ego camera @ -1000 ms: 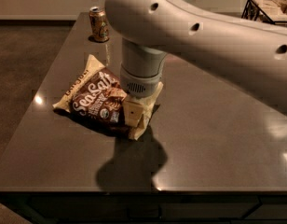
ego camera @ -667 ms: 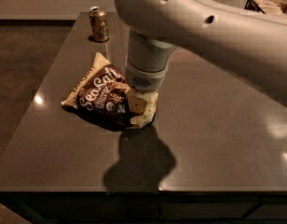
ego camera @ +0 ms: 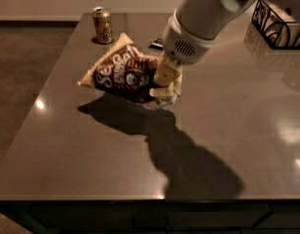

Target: Pick brown chip bag

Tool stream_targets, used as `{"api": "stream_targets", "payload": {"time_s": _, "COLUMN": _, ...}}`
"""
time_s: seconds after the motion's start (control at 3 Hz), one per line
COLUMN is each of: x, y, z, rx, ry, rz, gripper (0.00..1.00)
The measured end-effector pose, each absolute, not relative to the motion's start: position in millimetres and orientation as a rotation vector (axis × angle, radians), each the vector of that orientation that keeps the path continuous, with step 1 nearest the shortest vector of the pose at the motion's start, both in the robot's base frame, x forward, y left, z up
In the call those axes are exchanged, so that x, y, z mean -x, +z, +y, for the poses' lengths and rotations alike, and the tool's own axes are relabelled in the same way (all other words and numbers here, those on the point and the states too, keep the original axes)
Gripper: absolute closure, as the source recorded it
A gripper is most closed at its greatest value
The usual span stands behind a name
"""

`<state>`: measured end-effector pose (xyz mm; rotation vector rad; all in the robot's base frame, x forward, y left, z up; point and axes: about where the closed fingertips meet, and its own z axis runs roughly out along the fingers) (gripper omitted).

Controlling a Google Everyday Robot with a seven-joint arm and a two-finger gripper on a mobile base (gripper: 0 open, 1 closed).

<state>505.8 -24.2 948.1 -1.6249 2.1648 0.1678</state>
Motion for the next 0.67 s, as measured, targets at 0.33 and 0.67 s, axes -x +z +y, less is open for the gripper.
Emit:
{"api": "stream_targets", "payload": {"time_s": 0.33, "x": -506.0, "y": 984.0, "z": -45.1, "rx": 1.587, "ry": 0.265, "rz": 2.084, "gripper": 1.00}}
{"api": "stream_targets", "payload": {"time_s": 0.67, "x": -504.0, "y": 991.2, "z": -42.3, "rx": 1.587, "ry": 0.269, "rz": 2.065, "gripper": 1.00}}
